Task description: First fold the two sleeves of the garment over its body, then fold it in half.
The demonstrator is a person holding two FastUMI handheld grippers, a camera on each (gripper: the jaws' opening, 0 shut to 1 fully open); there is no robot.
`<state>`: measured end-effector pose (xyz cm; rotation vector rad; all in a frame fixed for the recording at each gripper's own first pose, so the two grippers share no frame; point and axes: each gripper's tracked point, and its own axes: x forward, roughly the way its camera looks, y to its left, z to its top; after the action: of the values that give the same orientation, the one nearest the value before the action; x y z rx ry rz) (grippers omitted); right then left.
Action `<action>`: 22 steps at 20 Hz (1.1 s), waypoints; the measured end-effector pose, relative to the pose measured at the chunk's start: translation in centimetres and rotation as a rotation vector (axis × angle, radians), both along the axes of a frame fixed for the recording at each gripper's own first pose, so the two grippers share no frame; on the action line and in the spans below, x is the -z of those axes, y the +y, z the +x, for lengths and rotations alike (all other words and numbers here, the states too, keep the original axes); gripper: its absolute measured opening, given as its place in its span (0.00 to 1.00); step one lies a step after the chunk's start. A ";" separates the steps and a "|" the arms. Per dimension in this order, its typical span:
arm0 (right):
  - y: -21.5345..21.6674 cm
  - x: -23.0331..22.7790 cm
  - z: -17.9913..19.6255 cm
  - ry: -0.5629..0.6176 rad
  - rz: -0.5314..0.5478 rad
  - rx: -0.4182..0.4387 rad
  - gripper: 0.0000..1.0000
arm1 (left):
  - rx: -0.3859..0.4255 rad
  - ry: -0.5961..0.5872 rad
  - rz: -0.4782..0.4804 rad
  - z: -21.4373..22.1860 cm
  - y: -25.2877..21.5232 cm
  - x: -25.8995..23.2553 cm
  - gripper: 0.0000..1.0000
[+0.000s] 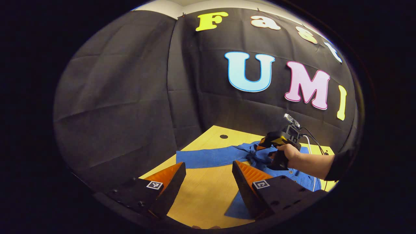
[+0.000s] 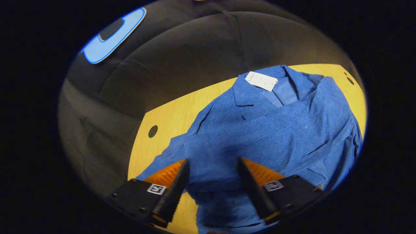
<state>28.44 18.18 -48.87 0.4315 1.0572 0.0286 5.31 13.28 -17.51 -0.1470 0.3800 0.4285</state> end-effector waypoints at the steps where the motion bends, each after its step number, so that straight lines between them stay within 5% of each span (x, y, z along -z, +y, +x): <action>1: -0.3 -0.8 -0.3 -0.027 -0.023 -0.014 0.84 | -0.007 0.014 -0.018 0.7 1.0 1.0 0.83; 2: -0.5 -1.5 -0.6 -0.052 -0.042 -0.040 0.98 | -0.017 0.039 -0.028 1.5 2.2 2.0 0.83; 9: -8.8 -8.7 -0.4 -0.325 -0.225 -0.126 0.98 | -0.061 0.100 -0.064 9.2 10.8 6.5 0.85; 15: -18.1 -15.3 -2.3 -0.462 -0.293 -0.071 0.98 | -0.132 0.288 -0.173 12.9 15.9 12.4 0.86; 22: -30.5 -19.5 -9.3 -0.523 -0.452 0.029 0.97 | -0.171 0.459 -0.110 15.8 13.7 12.7 0.85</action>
<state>19.18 -12.28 -29.34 0.0190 0.5159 -0.1163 21.07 26.94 -30.24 -0.1887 0.8469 0.6122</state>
